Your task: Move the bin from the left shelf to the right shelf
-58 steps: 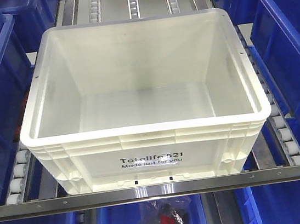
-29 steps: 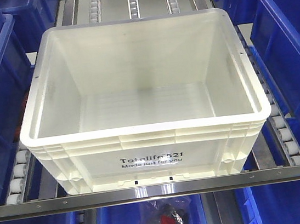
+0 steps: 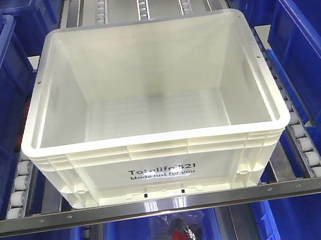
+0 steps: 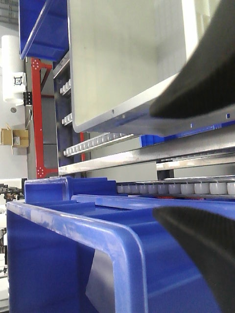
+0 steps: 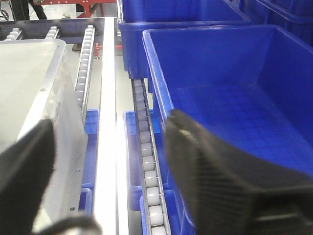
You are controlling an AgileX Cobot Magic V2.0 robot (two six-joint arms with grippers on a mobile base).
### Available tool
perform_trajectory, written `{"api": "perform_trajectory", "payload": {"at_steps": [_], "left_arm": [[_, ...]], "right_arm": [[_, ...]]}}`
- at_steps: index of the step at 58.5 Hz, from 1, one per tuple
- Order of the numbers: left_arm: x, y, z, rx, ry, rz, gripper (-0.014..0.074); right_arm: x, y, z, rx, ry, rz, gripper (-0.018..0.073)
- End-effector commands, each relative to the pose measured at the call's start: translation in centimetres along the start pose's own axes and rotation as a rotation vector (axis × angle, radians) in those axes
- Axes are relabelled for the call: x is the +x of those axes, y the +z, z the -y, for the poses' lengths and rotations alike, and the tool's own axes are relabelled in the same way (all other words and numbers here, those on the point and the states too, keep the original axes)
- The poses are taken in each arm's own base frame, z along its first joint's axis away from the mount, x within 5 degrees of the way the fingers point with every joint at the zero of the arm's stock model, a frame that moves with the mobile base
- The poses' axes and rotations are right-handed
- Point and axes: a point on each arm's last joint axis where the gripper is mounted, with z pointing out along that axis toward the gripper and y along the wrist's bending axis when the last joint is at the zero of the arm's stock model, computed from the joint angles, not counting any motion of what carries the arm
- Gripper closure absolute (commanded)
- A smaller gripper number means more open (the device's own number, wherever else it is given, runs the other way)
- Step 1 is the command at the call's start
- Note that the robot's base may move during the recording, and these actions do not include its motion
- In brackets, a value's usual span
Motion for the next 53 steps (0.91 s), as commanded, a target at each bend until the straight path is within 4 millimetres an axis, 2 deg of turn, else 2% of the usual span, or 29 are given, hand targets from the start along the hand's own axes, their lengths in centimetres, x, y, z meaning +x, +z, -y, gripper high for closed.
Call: {"api": "perform_trajectory", "payload": {"at_steps": [1,12,17,23,39,53], "left_arm": [[-1.6,0.0,0.2,0.016,-0.006,0.084,0.0093],[-1.9,0.0,0.7,0.085,0.001,0.039,0.0066],[-2.5,0.8,1.2,0.131,0.013,-0.021,0.0066],[-3.6,2.0,2.1,0.193,0.025,-0.090,0.0066],[-5.4,8.4,4.8,0.249,0.068,-0.310,0.0066],[-7.2,14.8,6.8,0.234,0.076,-0.426,0.0066]], "right_arm": [[-1.8,0.0,-0.1,-0.004,-0.001,0.095,0.0013],[-1.6,0.1,-0.7,-0.064,-0.019,0.073,0.0027],[-1.6,0.6,-1.1,-0.105,-0.024,0.018,0.0032],[-2.5,1.5,-1.7,-0.143,-0.025,-0.028,0.0032],[-5.0,6.6,-3.4,-0.178,0.013,-0.194,0.0032],[-6.9,12.5,-4.7,-0.164,0.023,-0.364,0.0032]]}}
